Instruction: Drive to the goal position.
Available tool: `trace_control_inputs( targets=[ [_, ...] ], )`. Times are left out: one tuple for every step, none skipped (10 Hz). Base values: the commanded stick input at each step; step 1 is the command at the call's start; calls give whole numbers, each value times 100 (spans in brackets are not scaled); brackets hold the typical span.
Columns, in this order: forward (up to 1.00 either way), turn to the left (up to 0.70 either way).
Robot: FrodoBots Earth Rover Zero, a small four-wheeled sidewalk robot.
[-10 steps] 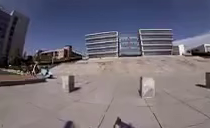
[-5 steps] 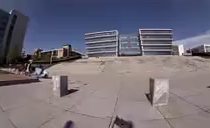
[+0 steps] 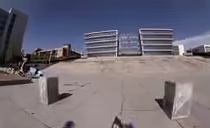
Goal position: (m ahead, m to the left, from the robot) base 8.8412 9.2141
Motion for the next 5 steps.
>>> trace_control_inputs(
  targets=[
    [100, 0],
    [100, 0],
    [100, 0],
    [100, 12],
    [100, 40]
  ],
)
